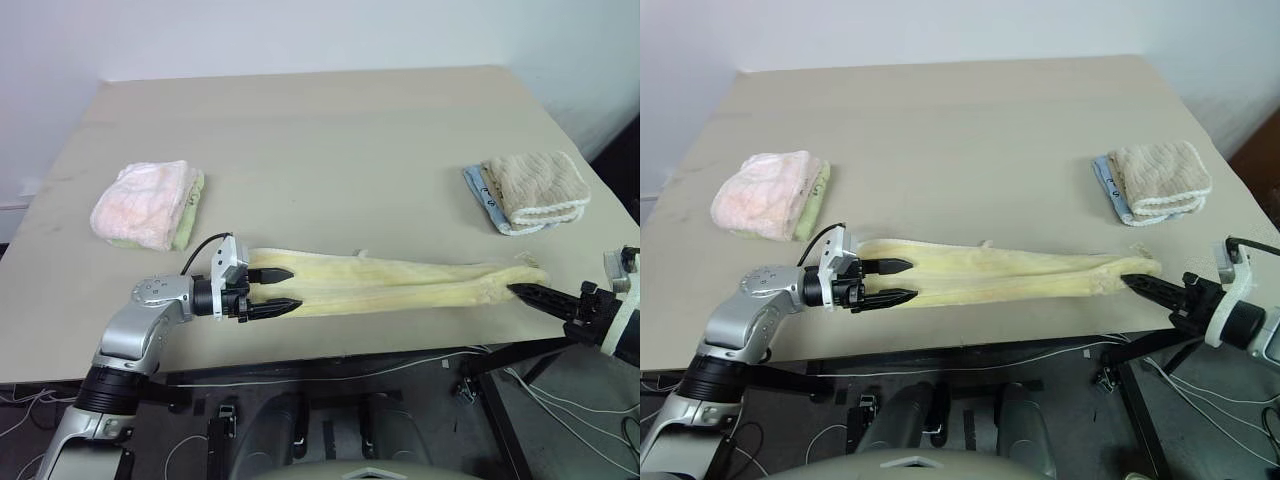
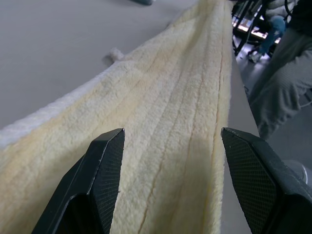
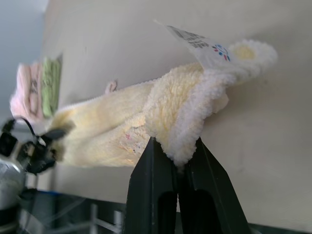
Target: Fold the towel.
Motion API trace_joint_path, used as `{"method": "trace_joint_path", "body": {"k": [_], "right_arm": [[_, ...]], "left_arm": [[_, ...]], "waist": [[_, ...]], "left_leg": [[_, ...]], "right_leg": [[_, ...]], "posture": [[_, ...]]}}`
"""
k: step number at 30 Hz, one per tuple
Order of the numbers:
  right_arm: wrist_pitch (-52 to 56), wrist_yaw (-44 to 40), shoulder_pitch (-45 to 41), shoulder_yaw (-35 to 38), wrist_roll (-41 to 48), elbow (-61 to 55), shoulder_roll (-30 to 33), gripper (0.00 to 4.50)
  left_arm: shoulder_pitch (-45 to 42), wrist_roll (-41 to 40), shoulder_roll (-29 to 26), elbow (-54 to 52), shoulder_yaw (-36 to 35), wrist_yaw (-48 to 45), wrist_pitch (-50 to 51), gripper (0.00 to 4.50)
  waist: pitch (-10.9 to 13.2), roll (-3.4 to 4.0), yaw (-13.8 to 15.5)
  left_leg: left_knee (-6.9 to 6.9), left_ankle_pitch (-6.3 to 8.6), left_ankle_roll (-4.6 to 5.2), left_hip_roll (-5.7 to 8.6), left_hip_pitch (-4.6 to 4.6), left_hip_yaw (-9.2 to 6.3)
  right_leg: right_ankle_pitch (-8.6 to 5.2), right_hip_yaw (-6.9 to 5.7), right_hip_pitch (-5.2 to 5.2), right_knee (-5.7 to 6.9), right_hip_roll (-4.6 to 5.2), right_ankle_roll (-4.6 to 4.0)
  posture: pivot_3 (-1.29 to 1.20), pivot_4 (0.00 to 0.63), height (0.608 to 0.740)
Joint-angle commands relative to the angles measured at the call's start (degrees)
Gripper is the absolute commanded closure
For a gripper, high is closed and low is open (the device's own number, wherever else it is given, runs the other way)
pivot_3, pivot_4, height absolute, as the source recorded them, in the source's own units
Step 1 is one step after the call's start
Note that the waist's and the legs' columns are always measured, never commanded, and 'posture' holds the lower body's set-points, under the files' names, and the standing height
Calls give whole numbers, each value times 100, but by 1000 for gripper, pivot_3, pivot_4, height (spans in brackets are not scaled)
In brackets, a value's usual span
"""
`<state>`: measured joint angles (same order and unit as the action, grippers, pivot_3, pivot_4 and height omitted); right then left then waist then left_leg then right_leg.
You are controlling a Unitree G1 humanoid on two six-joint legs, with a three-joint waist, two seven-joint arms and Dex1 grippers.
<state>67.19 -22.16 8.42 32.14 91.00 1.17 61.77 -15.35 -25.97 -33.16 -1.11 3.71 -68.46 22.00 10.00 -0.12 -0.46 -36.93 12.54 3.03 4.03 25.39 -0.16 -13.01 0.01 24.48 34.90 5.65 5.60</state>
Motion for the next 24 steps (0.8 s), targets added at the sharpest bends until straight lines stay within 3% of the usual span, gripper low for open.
{"method": "trace_joint_path", "body": {"k": [1, 6, 11, 19, 24], "right_arm": [[-327, -1003, -174, -57, -984, -525, 284, 4491], [-897, -2036, -702, -441, -1971, -1194, 373, 4491], [-946, -2365, -1583, -1026, -2401, -1415, 270, 4491], [-933, -2598, -2976, -2851, -3287, -2081, -351, 4491], [-973, -2794, -3395, -3690, -3913, -2313, -628, 4491]], "left_arm": [[21, -27, -43, -126, -77, 19, -80, 1187], [-23, -58, -94, -189, -125, 59, -16, 1187], [-47, -159, -174, -420, -189, 170, 187, 1187], [70, -189, -236, -799, -223, 410, 403, 1187], [245, -155, -303, -869, -269, 468, 328, 1187]], "waist": [[0, 1, 0], [1, 1, -13], [3, -1, -7], [4, 0, -10], [4, 0, -2]], "left_leg": [[0, 0, 0, 0, 0, 0], [0, 7, -12, 0, 0, 0], [-1, 8, -13, 1, 3, 0], [3, 9, -14, 2, 8, 0], [4, 9, -15, 2, 9, 0]], "right_leg": [[0, 0, 0, 0, 0, 0], [0, -1, 3, 0, -1, 1], [0, -1, 5, 0, 0, 1], [0, 0, 12, 0, 1, 0], [1, 0, 15, 0, 1, 0]], "posture": [[0, 150, 740], [0, 150, 740], [0, 150, 740], [0, 150, 740], [0, 150, 740]]}}
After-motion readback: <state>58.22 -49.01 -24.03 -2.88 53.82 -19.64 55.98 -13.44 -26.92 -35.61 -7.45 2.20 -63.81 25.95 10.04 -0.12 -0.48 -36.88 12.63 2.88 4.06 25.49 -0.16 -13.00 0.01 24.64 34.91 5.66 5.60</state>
